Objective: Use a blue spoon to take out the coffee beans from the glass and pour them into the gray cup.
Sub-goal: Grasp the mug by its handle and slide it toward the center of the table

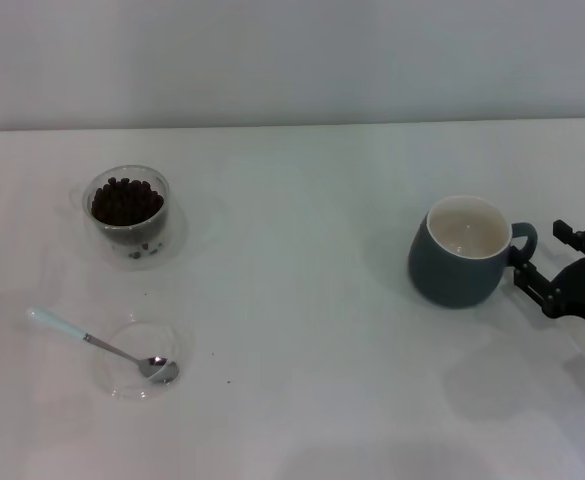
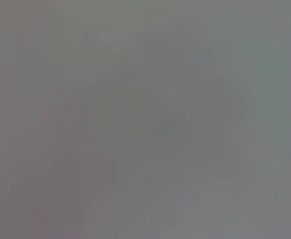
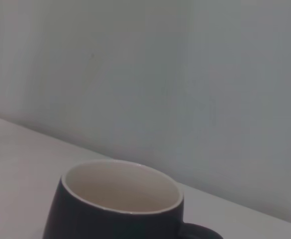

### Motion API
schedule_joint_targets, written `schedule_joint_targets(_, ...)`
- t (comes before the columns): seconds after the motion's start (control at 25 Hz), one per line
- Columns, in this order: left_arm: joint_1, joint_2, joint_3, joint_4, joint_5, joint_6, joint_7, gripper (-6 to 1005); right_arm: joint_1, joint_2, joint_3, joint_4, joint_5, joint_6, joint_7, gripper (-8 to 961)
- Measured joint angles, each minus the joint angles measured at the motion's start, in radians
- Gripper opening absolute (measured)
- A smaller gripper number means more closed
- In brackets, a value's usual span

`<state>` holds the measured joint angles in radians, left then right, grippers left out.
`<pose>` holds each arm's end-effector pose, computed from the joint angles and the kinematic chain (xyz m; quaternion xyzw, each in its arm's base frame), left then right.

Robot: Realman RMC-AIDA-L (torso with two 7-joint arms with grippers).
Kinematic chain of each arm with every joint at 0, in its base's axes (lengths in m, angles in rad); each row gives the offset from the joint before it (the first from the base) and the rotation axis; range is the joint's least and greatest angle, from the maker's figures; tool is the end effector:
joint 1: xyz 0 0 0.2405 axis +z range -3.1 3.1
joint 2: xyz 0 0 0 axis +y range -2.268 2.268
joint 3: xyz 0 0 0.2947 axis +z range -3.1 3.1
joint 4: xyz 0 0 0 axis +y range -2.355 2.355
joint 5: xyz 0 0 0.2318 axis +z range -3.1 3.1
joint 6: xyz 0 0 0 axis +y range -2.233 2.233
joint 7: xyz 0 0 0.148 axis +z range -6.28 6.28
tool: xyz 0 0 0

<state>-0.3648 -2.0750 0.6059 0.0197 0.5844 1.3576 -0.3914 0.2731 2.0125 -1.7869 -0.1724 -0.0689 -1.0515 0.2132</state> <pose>-0.4315 0.3117 0.0229 -0.5509 -0.2888 -0.3631 0.6937 0.4333 0.3006 -0.0471 -0.8057 0.2022 0.1670 0.5311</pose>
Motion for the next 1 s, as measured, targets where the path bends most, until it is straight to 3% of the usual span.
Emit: schedule_joint_targets(1.0, 0.009, -0.003, 0.000, 0.000, -0.003, 0.000, 0.000, 861, 0.019, -0.002, -0.035, -0.013, -0.013, -0.037, -0.011, 683)
